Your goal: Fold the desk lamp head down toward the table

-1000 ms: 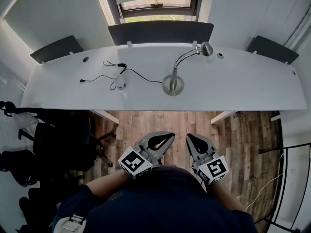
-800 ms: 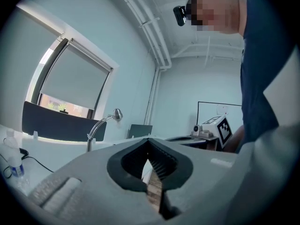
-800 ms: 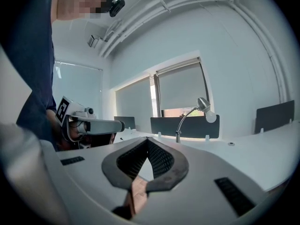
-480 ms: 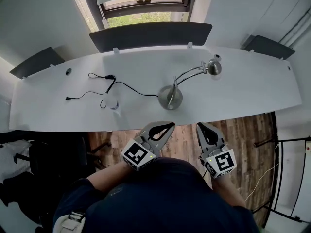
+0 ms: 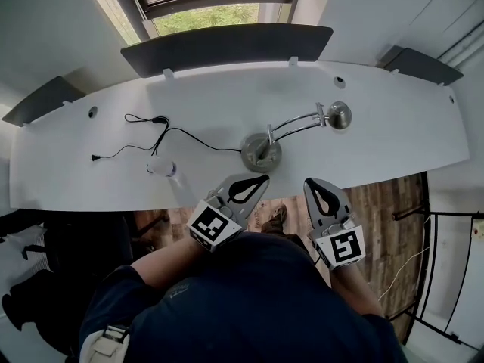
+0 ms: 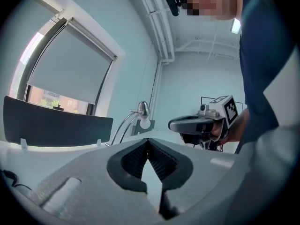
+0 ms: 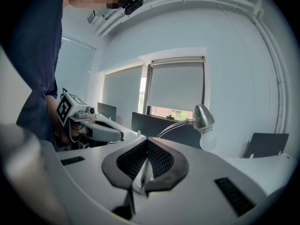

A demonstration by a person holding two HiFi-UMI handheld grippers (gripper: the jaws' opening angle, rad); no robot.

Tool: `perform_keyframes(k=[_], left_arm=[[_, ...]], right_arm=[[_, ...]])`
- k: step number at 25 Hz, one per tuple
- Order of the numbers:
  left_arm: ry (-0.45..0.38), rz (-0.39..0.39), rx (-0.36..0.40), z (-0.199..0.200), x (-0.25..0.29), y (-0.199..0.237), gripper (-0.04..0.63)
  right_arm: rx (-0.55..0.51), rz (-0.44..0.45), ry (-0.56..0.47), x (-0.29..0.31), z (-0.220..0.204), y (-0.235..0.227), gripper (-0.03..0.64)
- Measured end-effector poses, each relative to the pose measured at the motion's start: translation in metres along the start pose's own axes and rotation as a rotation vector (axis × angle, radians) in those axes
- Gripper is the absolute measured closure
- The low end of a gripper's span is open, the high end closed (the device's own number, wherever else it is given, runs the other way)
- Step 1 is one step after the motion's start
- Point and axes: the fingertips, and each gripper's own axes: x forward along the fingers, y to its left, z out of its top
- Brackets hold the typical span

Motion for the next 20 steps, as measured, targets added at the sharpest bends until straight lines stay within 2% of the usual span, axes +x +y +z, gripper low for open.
perform_keyframes(k=[4,10,17,20], left_arm=[[0.034,0.065,-0.003,-0.011,0.013,0.011,0.591],[0.082,0.154,0.007,-0.032,0.027,0.036,0.589],[0.135,0.177,0.059,-0.057,0.043,0.060,0.587],[0.149,0.188,0.051,-0.066,0.051,0.072,0.543]], right_arm=[[-0.107,0.039,0.016,0.009,-0.002,-0.013,0.607],[-0.224,0.045,0.035,0.018,0.004,-0.033,0.607],[-0.379,-0.033,0.112,0.026,0.011,-0.051,0.606],[-0.446,-0.075,0.158,0.031,0.011,-0.056,0.606]])
